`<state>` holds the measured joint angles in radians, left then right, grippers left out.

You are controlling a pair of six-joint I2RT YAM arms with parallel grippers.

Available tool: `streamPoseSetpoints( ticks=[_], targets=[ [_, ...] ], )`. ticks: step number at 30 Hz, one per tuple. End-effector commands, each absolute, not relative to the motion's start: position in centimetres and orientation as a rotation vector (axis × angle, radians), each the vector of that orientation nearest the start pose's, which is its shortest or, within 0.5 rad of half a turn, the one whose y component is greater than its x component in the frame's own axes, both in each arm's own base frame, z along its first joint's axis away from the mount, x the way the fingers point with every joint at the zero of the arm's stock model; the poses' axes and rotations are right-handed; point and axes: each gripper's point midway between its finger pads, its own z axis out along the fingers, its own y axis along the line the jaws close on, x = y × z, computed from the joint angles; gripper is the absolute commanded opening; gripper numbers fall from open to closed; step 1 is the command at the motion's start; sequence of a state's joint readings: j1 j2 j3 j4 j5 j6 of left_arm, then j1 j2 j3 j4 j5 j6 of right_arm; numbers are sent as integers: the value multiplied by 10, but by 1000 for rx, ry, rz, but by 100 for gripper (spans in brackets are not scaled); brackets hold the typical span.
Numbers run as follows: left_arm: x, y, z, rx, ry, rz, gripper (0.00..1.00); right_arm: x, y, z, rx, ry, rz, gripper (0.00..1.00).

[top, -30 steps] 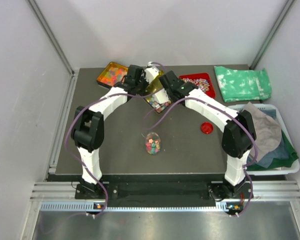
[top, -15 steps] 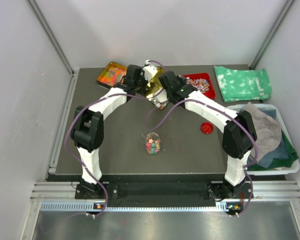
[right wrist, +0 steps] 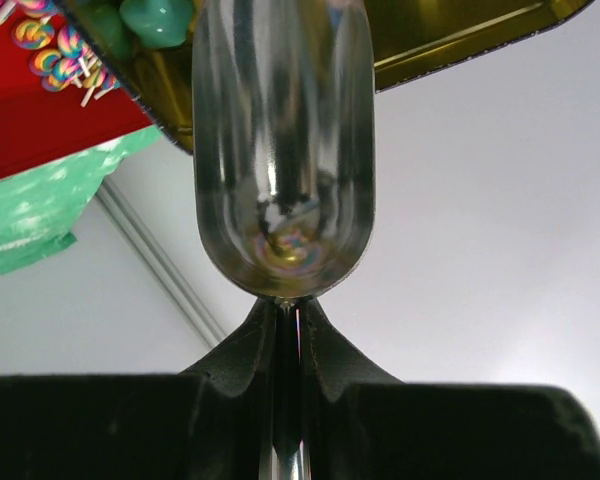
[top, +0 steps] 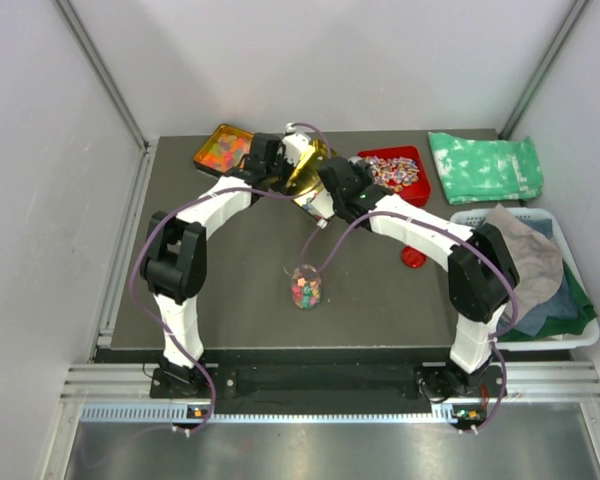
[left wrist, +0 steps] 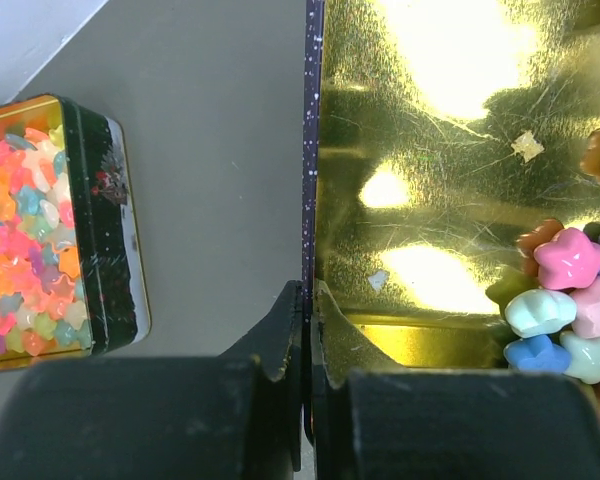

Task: Pack the candies
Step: Scoop the fake candies from the storage box.

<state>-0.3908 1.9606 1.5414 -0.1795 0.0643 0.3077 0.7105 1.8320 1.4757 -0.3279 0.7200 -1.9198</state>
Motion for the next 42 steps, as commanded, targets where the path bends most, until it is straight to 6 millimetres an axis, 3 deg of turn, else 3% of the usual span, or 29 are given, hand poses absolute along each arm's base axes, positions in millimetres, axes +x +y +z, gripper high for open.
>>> streamPoseSetpoints(
  ticks=[1, 8, 22, 33, 42],
  targets=[
    [522, -224, 203, 719, 1857, -205, 0, 453, 197, 271, -2187, 1015, -1490, 0],
    [520, -224, 205, 730, 1856, -206, 0, 445, 200, 254, -2297, 960, -1435, 0],
    [510, -234, 212, 798, 1833, -234, 0, 418, 216, 205, -2487, 979, -1120, 0],
    [485, -248, 226, 904, 1789, -283, 0, 405, 216, 172, -2513, 1151, -877, 0],
    [486, -246, 230, 895, 1800, -238, 0, 396, 206, 154, -2523, 1295, -788, 0]
  ],
)
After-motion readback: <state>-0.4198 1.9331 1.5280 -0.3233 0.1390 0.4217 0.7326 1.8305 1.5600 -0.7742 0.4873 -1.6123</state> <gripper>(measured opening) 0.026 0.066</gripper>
